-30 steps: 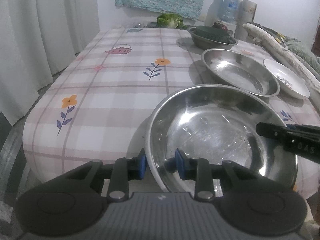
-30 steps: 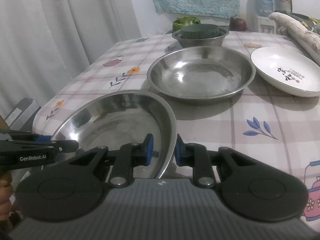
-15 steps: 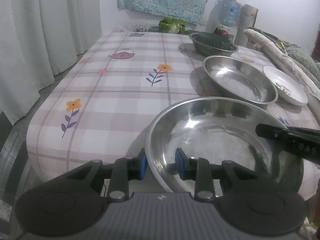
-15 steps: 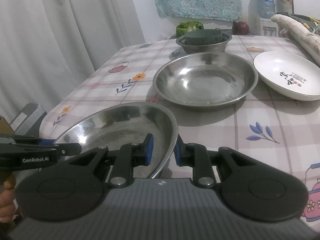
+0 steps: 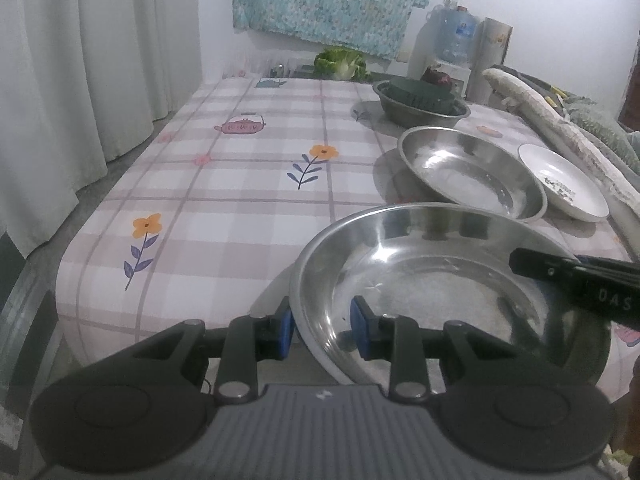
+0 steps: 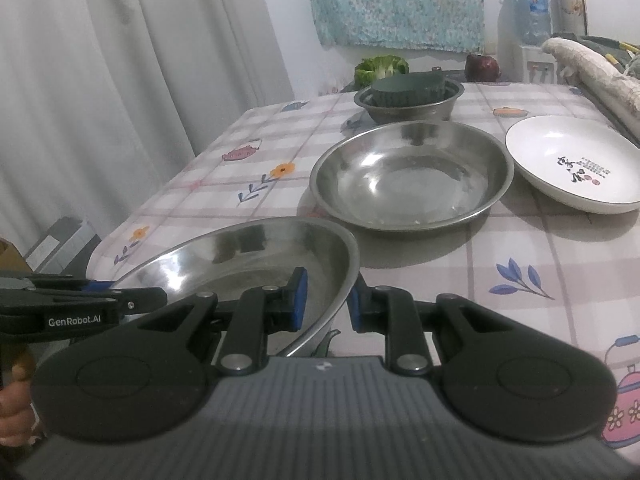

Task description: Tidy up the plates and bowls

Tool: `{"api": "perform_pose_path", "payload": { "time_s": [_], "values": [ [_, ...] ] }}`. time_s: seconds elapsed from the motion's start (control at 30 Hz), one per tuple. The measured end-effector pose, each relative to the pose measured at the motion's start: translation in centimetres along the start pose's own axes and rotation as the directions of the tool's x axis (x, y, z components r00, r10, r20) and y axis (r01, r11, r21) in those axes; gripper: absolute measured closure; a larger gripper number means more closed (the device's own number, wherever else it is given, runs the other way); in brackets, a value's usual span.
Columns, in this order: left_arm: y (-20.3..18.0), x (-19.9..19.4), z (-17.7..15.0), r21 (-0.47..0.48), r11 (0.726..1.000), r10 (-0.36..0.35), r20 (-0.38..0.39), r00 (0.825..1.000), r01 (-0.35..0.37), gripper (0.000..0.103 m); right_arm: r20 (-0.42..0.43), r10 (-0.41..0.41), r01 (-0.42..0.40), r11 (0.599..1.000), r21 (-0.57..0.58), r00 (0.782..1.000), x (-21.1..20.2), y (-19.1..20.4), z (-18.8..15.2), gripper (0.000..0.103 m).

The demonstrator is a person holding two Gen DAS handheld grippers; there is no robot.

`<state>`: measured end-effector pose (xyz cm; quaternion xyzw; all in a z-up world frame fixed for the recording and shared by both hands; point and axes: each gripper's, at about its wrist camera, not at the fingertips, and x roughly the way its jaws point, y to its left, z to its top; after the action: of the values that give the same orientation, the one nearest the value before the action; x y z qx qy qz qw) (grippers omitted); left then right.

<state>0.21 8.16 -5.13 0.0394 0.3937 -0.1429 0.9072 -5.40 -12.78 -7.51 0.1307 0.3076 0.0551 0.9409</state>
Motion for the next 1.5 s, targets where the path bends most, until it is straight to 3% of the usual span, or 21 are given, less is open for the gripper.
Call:
{"api": "perform_pose_path", "payload": {
  "time_s": [0.5,0.97,1.5],
  "values": [
    [-1.2,-1.0,1.9,0.020,1.000,-0.016,0.051,0.999,0.015,0.072,0.069,-0.010,0.009,1.000,0.011,0.998,-1.7,-0.3,1.4,0.083],
    [-5.9,0.6,6.7,0.057,0.995,-0.084,0.102,0.991,0.078,0.072,0.112,-0.075,0.068,0.996,0.066,0.991,-3.4,-4.4,4.3,0.083],
    [-10.8,7.3,10.3,0.120,0.987,-0.110,0.022,0.994,0.107,0.072,0.091,-0.149,0.134,0.979,0.154,0.985,-1.5,-11.1,6.6,0.083]
  ]
}}
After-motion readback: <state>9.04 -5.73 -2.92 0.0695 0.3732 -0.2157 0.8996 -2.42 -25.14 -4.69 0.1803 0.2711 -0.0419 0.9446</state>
